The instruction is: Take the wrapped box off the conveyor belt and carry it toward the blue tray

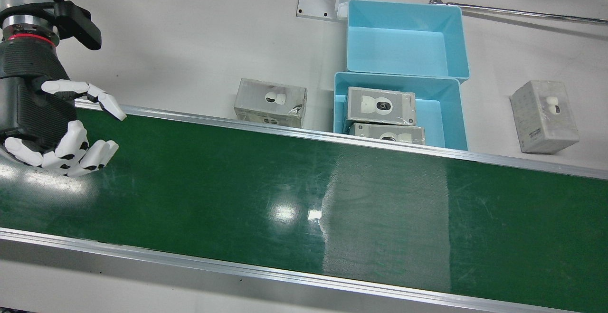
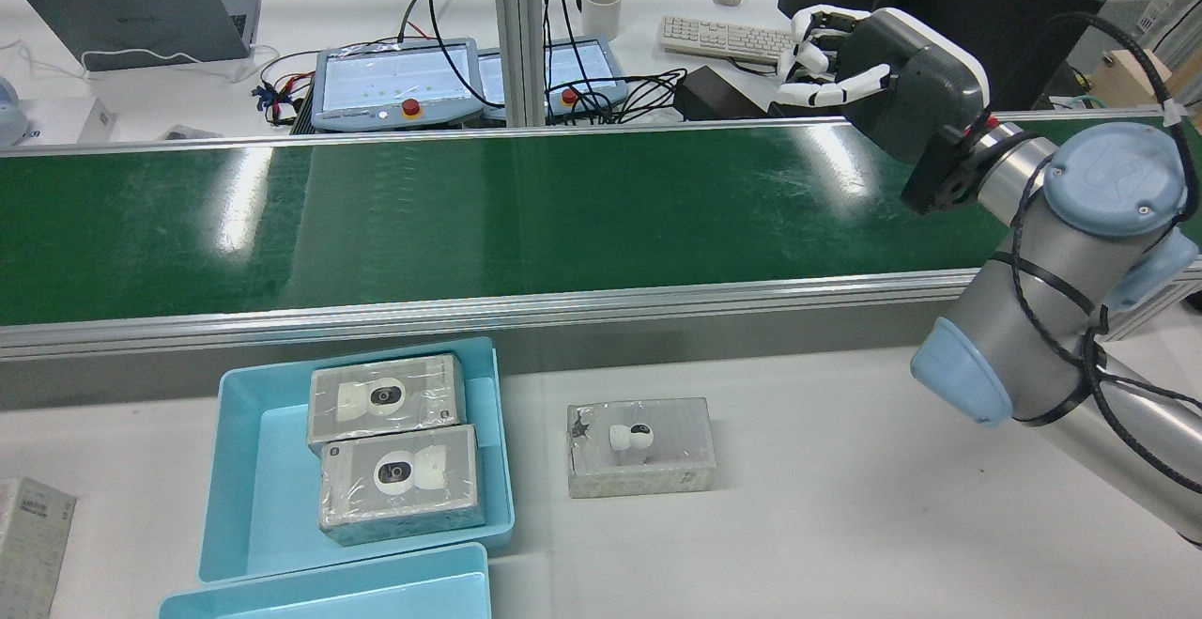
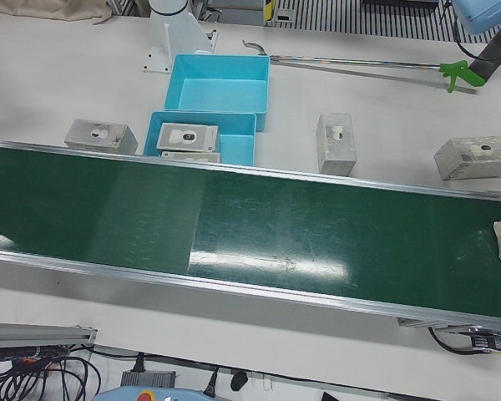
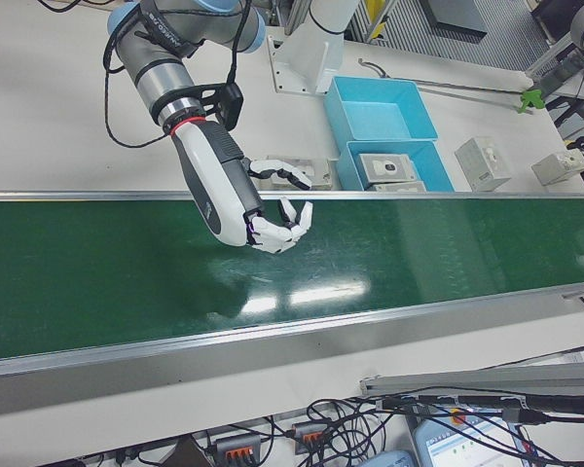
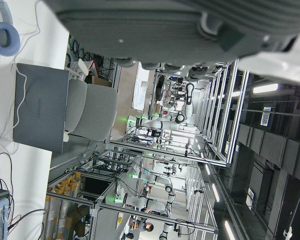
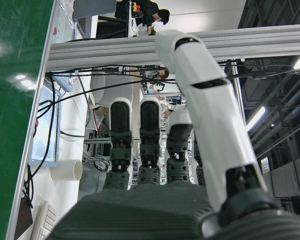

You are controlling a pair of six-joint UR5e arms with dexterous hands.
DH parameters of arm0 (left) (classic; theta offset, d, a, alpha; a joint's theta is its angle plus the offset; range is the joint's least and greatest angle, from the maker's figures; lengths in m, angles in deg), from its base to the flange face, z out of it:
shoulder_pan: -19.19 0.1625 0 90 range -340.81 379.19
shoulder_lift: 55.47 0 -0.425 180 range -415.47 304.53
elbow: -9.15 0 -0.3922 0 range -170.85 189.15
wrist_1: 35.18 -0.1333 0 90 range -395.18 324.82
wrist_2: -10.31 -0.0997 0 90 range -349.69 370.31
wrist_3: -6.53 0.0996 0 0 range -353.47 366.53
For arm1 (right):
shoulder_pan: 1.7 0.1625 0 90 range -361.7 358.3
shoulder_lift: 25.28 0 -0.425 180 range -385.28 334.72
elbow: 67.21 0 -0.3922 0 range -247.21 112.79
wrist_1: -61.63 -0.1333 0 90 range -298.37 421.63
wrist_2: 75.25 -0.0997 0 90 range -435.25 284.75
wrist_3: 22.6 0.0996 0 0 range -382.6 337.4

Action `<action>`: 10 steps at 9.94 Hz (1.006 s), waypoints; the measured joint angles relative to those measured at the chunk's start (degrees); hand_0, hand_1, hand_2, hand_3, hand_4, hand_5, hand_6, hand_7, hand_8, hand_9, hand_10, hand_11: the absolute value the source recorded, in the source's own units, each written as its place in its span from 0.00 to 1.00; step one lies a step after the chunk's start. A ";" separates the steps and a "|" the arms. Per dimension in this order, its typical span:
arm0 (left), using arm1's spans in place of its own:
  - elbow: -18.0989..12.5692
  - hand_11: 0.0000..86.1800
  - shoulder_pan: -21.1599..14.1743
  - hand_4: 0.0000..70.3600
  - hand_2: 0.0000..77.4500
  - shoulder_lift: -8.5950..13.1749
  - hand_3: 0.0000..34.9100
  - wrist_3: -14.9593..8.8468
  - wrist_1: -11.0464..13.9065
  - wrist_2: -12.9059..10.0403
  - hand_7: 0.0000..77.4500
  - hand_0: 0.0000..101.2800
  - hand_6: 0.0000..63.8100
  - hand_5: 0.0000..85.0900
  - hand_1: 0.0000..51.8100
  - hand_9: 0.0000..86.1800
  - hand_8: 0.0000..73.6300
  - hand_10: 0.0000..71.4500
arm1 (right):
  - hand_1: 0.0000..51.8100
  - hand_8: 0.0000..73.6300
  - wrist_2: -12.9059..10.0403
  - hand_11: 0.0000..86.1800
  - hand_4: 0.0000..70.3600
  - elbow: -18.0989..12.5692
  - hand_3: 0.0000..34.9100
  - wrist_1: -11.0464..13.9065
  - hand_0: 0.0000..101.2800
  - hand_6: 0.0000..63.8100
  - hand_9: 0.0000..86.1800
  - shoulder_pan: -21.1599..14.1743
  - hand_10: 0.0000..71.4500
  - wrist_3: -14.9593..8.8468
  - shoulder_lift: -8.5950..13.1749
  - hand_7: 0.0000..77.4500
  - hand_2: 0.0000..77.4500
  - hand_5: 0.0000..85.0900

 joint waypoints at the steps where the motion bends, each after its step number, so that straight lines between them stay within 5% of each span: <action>1: 0.00 0.00 0.00 0.00 0.01 0.00 0.00 0.00 0.00 0.00 0.01 0.00 0.00 0.01 0.00 0.00 0.01 0.01 | 0.47 0.64 0.59 0.62 0.63 0.96 0.00 -0.32 0.55 0.86 0.64 -0.18 0.63 0.52 0.19 0.87 0.38 0.64; 2: 0.00 0.00 0.00 0.00 0.01 0.00 0.00 0.00 0.00 0.00 0.01 0.00 0.00 0.01 0.00 0.00 0.01 0.00 | 0.36 0.24 2.39 0.30 0.22 3.14 0.11 -2.27 0.53 0.50 0.30 -0.07 0.18 1.92 1.07 0.52 0.25 0.32; 3: 0.00 0.01 0.00 0.00 0.01 0.00 0.00 0.00 0.00 0.00 0.01 0.00 0.00 0.01 0.00 0.00 0.01 0.01 | 0.38 0.24 4.29 0.30 0.22 5.16 0.23 -4.47 0.51 0.36 0.30 0.59 0.18 3.29 2.14 0.41 0.11 0.32; 4: 0.00 0.00 0.00 0.00 0.01 0.00 0.00 0.00 0.00 0.00 0.01 0.00 0.00 0.01 0.00 0.00 0.01 0.01 | 0.38 0.06 5.50 0.18 0.07 6.08 0.23 -5.84 0.51 0.36 0.19 1.59 0.00 4.05 2.82 0.41 0.11 0.21; 5: 0.00 0.00 0.00 0.00 0.01 0.00 0.00 0.00 0.00 0.00 0.01 0.00 0.00 0.01 0.00 0.00 0.01 0.01 | 0.38 0.00 6.13 0.02 0.13 6.11 0.48 -6.51 0.51 0.01 0.02 2.62 0.00 4.36 3.03 0.19 0.21 0.17; 7: 0.00 0.01 0.00 0.00 0.01 0.00 0.00 0.00 0.00 0.00 0.01 0.00 0.00 0.01 0.00 0.00 0.01 0.01 | 0.39 0.00 6.55 0.02 0.13 5.04 0.50 -6.99 0.51 0.09 0.02 4.07 0.00 4.51 2.84 0.25 0.21 0.17; 9: 0.00 0.01 0.00 0.00 0.01 0.00 0.00 0.00 0.00 0.00 0.01 0.00 0.00 0.01 0.00 0.00 0.01 0.00 | 0.24 0.00 6.38 0.02 0.15 2.36 0.55 -7.07 0.50 0.08 0.03 4.47 0.00 3.79 1.21 0.26 0.04 0.17; 10: 0.00 0.00 0.00 0.00 0.01 0.00 0.00 0.00 0.00 0.00 0.01 0.00 0.00 0.01 0.00 0.00 0.01 0.01 | 0.23 0.00 6.23 0.02 0.18 1.07 0.38 -7.15 0.47 0.09 0.04 4.52 0.00 3.07 -0.10 0.27 0.07 0.17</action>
